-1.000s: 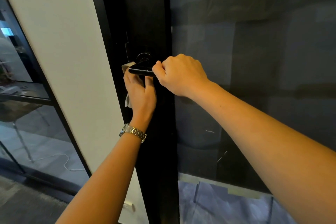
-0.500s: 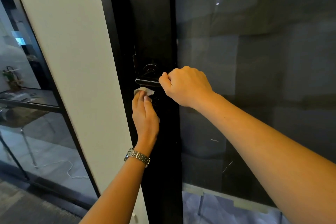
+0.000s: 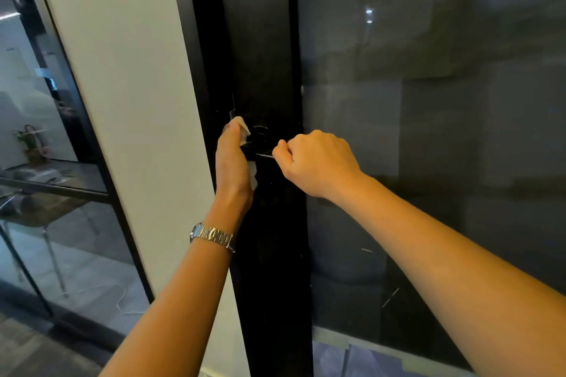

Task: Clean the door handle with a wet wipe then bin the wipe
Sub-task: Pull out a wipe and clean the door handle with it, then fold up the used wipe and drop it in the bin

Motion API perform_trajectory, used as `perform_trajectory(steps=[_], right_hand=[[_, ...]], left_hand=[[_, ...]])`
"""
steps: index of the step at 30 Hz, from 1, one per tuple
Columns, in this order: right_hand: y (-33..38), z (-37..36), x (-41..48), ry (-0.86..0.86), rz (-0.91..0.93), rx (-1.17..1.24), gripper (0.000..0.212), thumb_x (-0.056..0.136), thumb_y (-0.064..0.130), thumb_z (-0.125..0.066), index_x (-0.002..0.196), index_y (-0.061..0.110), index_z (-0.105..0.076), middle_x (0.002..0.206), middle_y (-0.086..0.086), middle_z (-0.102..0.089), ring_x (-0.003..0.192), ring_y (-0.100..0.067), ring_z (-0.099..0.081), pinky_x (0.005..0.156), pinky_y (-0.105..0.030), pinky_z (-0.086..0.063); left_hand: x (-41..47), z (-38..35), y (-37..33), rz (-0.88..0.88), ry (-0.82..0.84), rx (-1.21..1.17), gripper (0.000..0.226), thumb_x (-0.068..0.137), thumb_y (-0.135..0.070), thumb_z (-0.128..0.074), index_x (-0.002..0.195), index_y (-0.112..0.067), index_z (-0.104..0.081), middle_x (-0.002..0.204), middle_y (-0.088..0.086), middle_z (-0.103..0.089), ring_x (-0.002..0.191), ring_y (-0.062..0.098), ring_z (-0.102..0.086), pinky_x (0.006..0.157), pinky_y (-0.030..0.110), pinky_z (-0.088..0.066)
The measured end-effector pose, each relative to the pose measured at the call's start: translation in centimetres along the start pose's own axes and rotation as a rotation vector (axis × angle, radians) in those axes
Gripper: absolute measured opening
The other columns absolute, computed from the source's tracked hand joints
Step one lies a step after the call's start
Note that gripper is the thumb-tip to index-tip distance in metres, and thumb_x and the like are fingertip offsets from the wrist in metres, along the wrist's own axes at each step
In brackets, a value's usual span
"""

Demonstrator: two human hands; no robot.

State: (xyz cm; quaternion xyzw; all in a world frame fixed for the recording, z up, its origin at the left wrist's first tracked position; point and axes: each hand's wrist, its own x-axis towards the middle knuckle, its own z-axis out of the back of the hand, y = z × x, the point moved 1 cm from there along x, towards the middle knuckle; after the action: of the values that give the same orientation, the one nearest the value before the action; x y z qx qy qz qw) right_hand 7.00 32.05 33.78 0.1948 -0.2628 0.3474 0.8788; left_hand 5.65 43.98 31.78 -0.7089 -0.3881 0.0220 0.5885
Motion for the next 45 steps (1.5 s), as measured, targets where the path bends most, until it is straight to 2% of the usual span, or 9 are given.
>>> perform_trajectory(steps=[4, 10, 15, 19, 23, 28, 34, 40, 45], right_hand=[[0.0, 0.0, 0.0, -0.003, 0.002, 0.004, 0.057, 0.100, 0.032, -0.030, 0.046, 0.016, -0.035, 0.046, 0.003, -0.037, 0.043, -0.011, -0.035, 0.045, -0.025, -0.019], [0.2, 0.1, -0.1, 0.000, -0.015, -0.008, 0.055, 0.100, 0.033, -0.030, 0.047, 0.018, -0.036, 0.048, 0.003, -0.039, 0.045, -0.009, -0.036, 0.044, -0.025, -0.018], [0.2, 0.0, -0.2, -0.007, -0.007, -0.016, 0.055, 0.100, 0.032, -0.030, 0.047, 0.016, -0.035, 0.048, 0.003, -0.038, 0.044, -0.010, -0.035, 0.044, -0.025, -0.018], [0.2, 0.0, -0.1, -0.003, -0.011, -0.024, 0.054, 0.100, 0.033, -0.029, 0.048, 0.019, -0.036, 0.049, 0.004, -0.039, 0.045, -0.009, -0.036, 0.044, -0.025, -0.018], [0.2, 0.0, -0.2, -0.010, -0.019, -0.019, 0.055, 0.100, 0.033, -0.029, 0.048, 0.018, -0.036, 0.050, 0.003, -0.040, 0.045, -0.010, -0.035, 0.044, -0.025, -0.018], [0.1, -0.1, 0.0, -0.012, -0.018, 0.005, 0.056, 0.100, 0.030, -0.029, 0.046, 0.014, -0.035, 0.047, 0.001, -0.038, 0.044, -0.014, -0.034, 0.044, -0.026, -0.020], [0.1, 0.0, 0.0, -0.021, -0.003, 0.007, 0.055, 0.100, 0.030, -0.029, 0.047, 0.015, -0.035, 0.048, 0.001, -0.038, 0.045, -0.012, -0.035, 0.044, -0.026, -0.020], [-0.1, -0.4, 0.1, -0.120, -0.054, -0.018, 0.045, 0.099, 0.025, -0.028, 0.057, 0.012, -0.036, 0.059, 0.003, -0.041, 0.050, -0.017, -0.033, 0.044, -0.027, -0.015], [-0.7, 0.6, 0.4, -0.025, -0.245, 0.480, 0.037, 0.099, 0.022, -0.024, 0.080, 0.012, -0.054, 0.081, -0.001, -0.051, 0.072, -0.018, -0.046, 0.059, -0.026, -0.039]], left_hand=[[0.2, 1.2, 0.4, -0.129, 0.075, 0.405, 0.019, 0.095, -0.036, -0.036, 0.082, -0.036, -0.050, 0.096, -0.013, -0.051, 0.091, 0.002, -0.048, 0.081, 0.020, -0.037], [2.4, -0.5, -1.3, -0.419, 0.169, 0.813, 0.026, 0.095, -0.023, -0.043, 0.097, -0.014, -0.067, 0.098, -0.012, -0.052, 0.092, 0.002, -0.046, 0.092, 0.023, -0.038], [3.3, 0.3, -1.6, -0.357, 0.068, 0.866, 0.025, 0.094, -0.026, -0.044, 0.103, -0.011, -0.062, 0.090, -0.002, -0.055, 0.069, 0.003, -0.045, 0.063, 0.008, -0.032], [2.9, -0.6, -2.6, -0.525, 0.317, 1.066, 0.027, 0.093, -0.024, -0.046, 0.101, -0.014, -0.069, 0.106, -0.008, -0.053, 0.098, 0.002, -0.038, 0.088, 0.018, -0.028], [3.5, 0.0, -2.2, -0.443, 0.180, 0.932, 0.024, 0.093, -0.025, -0.046, 0.096, -0.016, -0.067, 0.098, -0.005, -0.055, 0.081, 0.003, -0.047, 0.074, 0.010, -0.034], [3.4, 2.1, -1.1, -0.095, 0.153, 0.767, 0.019, 0.095, -0.028, -0.041, 0.097, -0.018, -0.058, 0.088, 0.000, -0.058, 0.076, 0.011, -0.053, 0.069, 0.022, -0.044], [1.4, 2.8, -3.6, -0.245, 0.212, 0.964, 0.025, 0.094, -0.027, -0.048, 0.103, -0.016, -0.069, 0.091, -0.003, -0.062, 0.071, 0.004, -0.051, 0.064, 0.009, -0.035], [-1.5, 1.6, -5.4, -0.295, 0.374, 0.960, 0.024, 0.090, -0.029, -0.054, 0.103, -0.018, -0.070, 0.097, -0.007, -0.062, 0.086, 0.007, -0.054, 0.068, 0.008, -0.036], [-1.4, 2.3, -6.4, -0.165, 0.624, 0.916, 0.027, 0.094, -0.022, -0.047, 0.116, -0.020, -0.063, 0.110, -0.006, -0.063, 0.098, 0.007, -0.056, 0.086, 0.017, -0.040]])
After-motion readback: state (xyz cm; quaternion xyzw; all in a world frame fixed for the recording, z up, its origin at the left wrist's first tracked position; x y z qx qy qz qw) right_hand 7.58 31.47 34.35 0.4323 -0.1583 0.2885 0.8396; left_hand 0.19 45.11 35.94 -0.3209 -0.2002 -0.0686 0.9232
